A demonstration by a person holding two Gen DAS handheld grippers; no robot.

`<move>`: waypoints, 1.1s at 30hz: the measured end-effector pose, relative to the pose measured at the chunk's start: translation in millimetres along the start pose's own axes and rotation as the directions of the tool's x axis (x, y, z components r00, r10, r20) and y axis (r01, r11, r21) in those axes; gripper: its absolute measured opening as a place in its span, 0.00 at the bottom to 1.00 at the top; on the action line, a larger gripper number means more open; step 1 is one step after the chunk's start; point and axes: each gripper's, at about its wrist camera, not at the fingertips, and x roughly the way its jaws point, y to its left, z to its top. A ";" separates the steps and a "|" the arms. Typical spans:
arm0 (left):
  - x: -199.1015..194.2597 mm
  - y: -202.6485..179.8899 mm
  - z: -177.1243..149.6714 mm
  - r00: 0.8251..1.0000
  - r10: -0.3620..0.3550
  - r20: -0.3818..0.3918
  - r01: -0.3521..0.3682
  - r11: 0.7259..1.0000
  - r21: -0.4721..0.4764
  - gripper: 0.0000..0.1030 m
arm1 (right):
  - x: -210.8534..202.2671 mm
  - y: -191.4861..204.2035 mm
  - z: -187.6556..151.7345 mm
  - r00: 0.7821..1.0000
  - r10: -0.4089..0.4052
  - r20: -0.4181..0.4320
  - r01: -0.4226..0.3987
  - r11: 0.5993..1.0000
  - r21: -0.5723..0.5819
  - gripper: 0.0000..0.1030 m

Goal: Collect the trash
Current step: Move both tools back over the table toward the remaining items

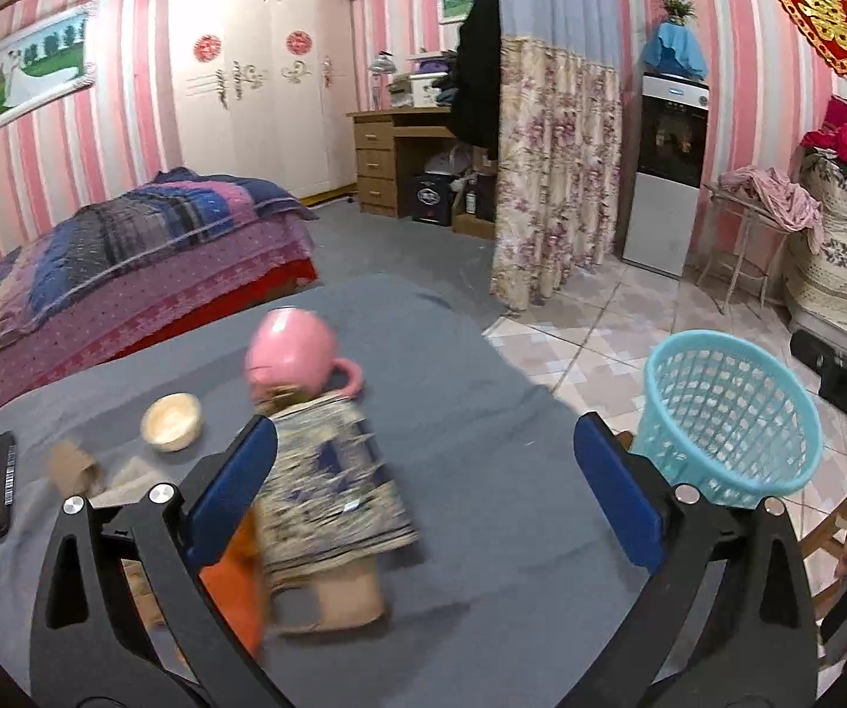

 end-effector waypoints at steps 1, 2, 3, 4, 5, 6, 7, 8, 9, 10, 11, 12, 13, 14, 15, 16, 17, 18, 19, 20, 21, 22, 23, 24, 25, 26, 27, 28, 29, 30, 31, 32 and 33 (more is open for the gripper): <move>-8.8 9.9 -3.6 1.000 0.015 0.007 -0.015 1.000 -0.002 0.95 | -6.0 9.2 -0.7 1.000 0.012 0.009 -0.012 1.000 -0.013 0.96; -13.0 16.9 -4.8 1.000 0.024 0.010 -0.024 1.000 -0.006 0.95 | -9.6 14.6 -1.2 1.000 0.018 0.013 -0.018 1.000 -0.022 0.96; -19.5 26.4 -8.0 0.999 0.035 0.013 -0.035 0.999 -0.014 0.95 | -14.0 22.8 -2.7 1.000 0.026 0.016 -0.025 0.999 -0.034 0.96; -23.5 33.8 -10.4 0.999 0.040 0.013 -0.040 0.999 -0.022 0.95 | -17.0 27.9 -4.0 0.999 0.031 0.017 -0.031 0.999 -0.039 0.96; -27.9 45.0 -12.7 0.999 0.046 0.012 -0.046 0.998 -0.036 0.95 | -20.7 34.8 -5.5 0.999 0.046 0.018 -0.045 0.998 -0.043 0.96; -31.4 53.2 -15.4 0.999 0.053 0.010 -0.052 0.998 -0.047 0.95 | -24.8 41.6 -8.5 0.998 0.062 0.018 -0.061 0.997 -0.046 0.96; -35.0 62.1 -18.6 0.998 0.061 0.008 -0.061 0.997 -0.057 0.95 | -27.2 45.2 -10.4 0.997 0.069 0.018 -0.068 0.997 -0.048 0.96; -38.6 71.2 -21.9 0.997 0.074 0.007 -0.073 0.995 -0.065 0.95 | -31.0 50.8 -14.4 0.997 0.078 0.019 -0.077 0.996 -0.050 0.96; -40.6 77.9 -23.9 0.996 0.085 0.007 -0.084 0.994 -0.070 0.95 | -33.3 54.6 -17.3 0.996 0.084 0.018 -0.083 0.995 -0.051 0.96; -43.4 85.1 -26.4 0.995 0.097 0.006 -0.096 0.993 -0.073 0.95 | -35.3 59.3 -20.4 0.996 0.090 0.017 -0.089 0.995 -0.052 0.96; -46.5 93.2 -29.5 0.994 0.110 0.006 -0.109 0.991 -0.075 0.95 | -36.8 65.4 -23.5 0.995 0.095 0.014 -0.094 0.994 -0.055 0.96; -49.8 101.5 -32.6 0.992 0.122 0.007 -0.121 0.990 -0.077 0.95 | -37.3 70.5 -25.7 0.995 0.100 0.012 -0.099 0.993 -0.061 0.96; -52.4 108.5 -35.4 0.991 0.132 0.008 -0.131 0.988 -0.079 0.95 | -37.7 78.0 -29.1 0.994 0.110 0.008 -0.109 0.991 -0.073 0.96; -54.0 113.8 -38.1 0.990 0.140 0.008 -0.139 0.987 -0.081 0.95 | -37.2 82.4 -31.2 0.993 0.114 0.003 -0.113 0.990 -0.082 0.96; -56.2 120.3 -40.9 0.989 0.147 0.008 -0.145 0.986 -0.086 0.95 | -37.3 88.6 -34.4 0.993 0.118 -0.003 -0.118 0.988 -0.096 0.96; -58.7 130.3 -45.4 0.989 0.151 0.005 -0.150 0.984 -0.098 0.95 | -38.2 93.6 -37.6 0.992 0.122 -0.006 -0.122 0.987 -0.107 0.96; -59.8 136.5 -47.9 0.988 0.154 0.000 -0.154 0.982 -0.106 0.95 | -38.8 96.7 -40.0 0.992 0.124 -0.007 -0.124 0.986 -0.113 0.96; -60.5 144.6 -51.8 0.987 0.159 -0.006 -0.159 0.980 -0.116 0.95 | -39.7 100.7 -42.5 0.992 0.126 -0.010 -0.126 0.985 -0.117 0.96; -61.1 153.0 -56.1 0.986 0.166 -0.013 -0.167 0.978 -0.128 0.95 | -40.8 106.4 -46.7 0.991 0.133 -0.016 -0.133 0.984 -0.121 0.96; -61.5 162.2 -60.8 0.984 0.175 -0.023 -0.176 0.974 -0.140 0.95 | -42.6 112.2 -49.6 0.990 0.137 -0.019 -0.139 0.983 -0.122 0.96; -61.6 169.3 -64.4 0.983 0.182 -0.030 -0.184 0.972 -0.148 0.95 | -43.4 116.8 -51.6 0.989 0.143 -0.023 -0.145 0.982 -0.124 0.96; -62.1 177.7 -68.8 0.981 0.191 -0.036 -0.194 0.968 -0.157 0.95 | -44.0 124.2 -55.8 0.988 0.153 -0.033 -0.156 0.979 -0.130 0.96; -62.9 187.1 -73.9 0.979 0.201 -0.044 -0.206 0.965 -0.165 0.95 | -44.0 129.7 -58.2 0.987 0.159 -0.039 -0.163 0.977 -0.138 0.96; -63.8 193.7 -77.7 0.976 0.210 -0.049 -0.216 0.962 -0.170 0.95 | -44.0 137.7 -62.2 0.985 0.168 -0.050 -0.174 0.973 -0.154 0.96; -64.2 201.5 -82.5 0.974 0.220 -0.055 -0.226 0.958 -0.176 0.95 | -43.3 145.7 -66.6 0.982 0.176 -0.063 -0.184 0.967 -0.175 0.96; -63.9 210.4 -87.7 0.971 0.230 -0.065 -0.238 0.954 -0.184 0.95 | -41.9 153.1 -71.0 0.980 0.183 -0.074 -0.194 0.962 -0.191 0.96; -63.6 217.0 -91.8 0.969 0.237 -0.073 -0.247 0.950 -0.189 0.95 | -40.8 162.5 -77.2 0.976 0.199 -0.093 -0.214 0.954 -0.209 0.96; -63.2 223.1 -96.6 0.966 0.245 -0.080 -0.256 0.947 -0.195 0.95 | -39.9 168.4 -82.4 0.972 0.210 -0.108 -0.229 0.949 -0.216 0.96; -62.1 231.0 -102.3 0.964 0.252 -0.089 -0.265 0.943 -0.203 0.95 | -37.8 178.0 -89.9 0.963 0.234 -0.136 -0.260 0.938 -0.229 0.96; -61.3 236.5 -106.7 0.962 0.256 -0.097 -0.271 0.940 -0.208 0.95 | -35.7 187.5 -97.3 0.955 0.250 -0.158 -0.283 0.927 -0.248 0.96; -59.9 242.6 -111.5 0.959 0.260 -0.107 -0.278 0.936 -0.215 0.95 | -34.7 194.2 -103.2 0.953 0.252 -0.167 -0.290 0.920 -0.263 0.96; -58.1 249.5 -117.3 0.957 0.264 -0.121 -0.285 0.932 -0.225 0.95 | -32.3 203.4 -110.8 0.951 0.250 -0.182 -0.295 0.912 -0.287 0.96; -56.7 253.7 -121.4 0.956 0.263 -0.130 -0.287 0.930 -0.232 0.95 | -29.3 210.9 -117.3 0.948 0.249 -0.200 -0.301 0.904 -0.302 0.96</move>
